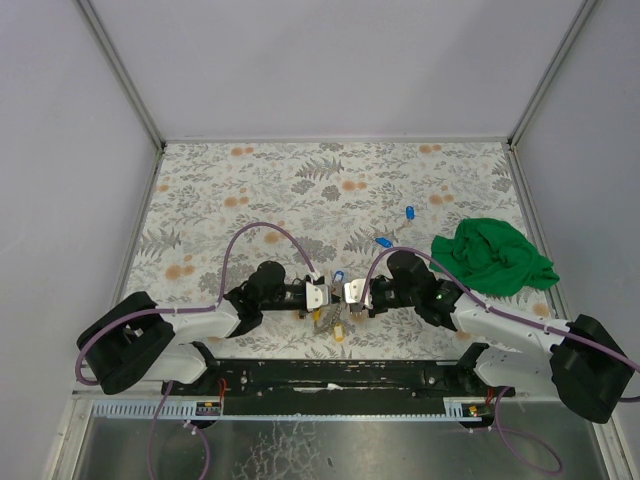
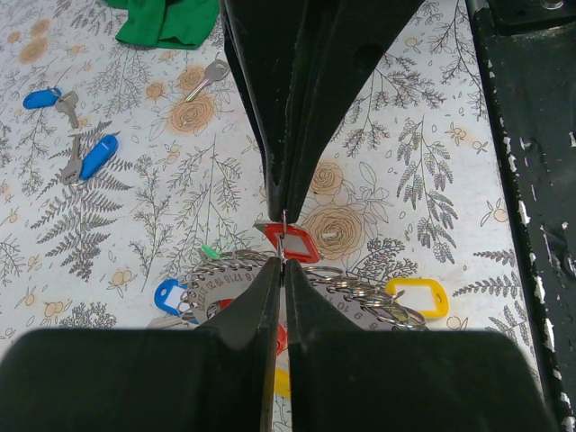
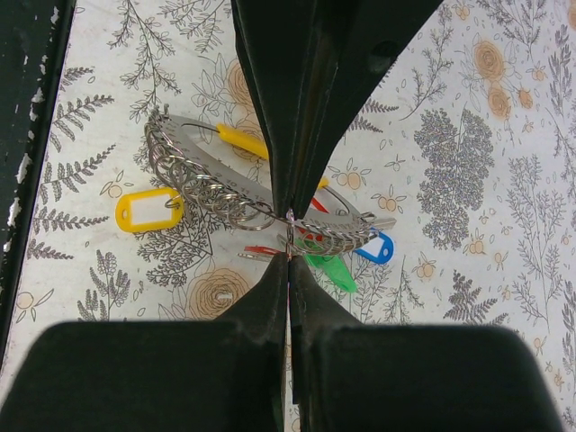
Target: Put the keys on the keyring
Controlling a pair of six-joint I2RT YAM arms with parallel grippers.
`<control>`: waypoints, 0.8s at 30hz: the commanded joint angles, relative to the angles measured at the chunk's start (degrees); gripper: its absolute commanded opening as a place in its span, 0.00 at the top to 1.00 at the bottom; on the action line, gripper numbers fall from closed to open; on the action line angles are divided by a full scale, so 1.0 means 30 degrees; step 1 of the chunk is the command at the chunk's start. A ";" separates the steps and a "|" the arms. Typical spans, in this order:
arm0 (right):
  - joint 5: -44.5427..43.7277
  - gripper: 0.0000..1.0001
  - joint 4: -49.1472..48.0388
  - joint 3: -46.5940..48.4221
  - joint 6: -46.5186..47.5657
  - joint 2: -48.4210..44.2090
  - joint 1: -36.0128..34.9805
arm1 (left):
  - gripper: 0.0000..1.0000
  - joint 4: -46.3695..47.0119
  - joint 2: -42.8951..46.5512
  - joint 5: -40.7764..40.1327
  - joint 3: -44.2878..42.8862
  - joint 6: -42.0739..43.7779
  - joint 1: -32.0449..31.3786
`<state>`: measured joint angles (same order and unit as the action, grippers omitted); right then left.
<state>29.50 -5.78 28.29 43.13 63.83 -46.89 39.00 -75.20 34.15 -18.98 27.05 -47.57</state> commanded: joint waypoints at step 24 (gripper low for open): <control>-0.0227 1.00 -0.0534 0.0033 -0.0011 -0.0362 -0.0335 | 1.00 0.0365 -0.0107 0.0185 -0.0611 0.0228 0.0033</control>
<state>27.57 -5.52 28.18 43.11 63.40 -47.27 39.00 -75.20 34.13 -19.05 27.07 -47.57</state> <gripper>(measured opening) 0.011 0.009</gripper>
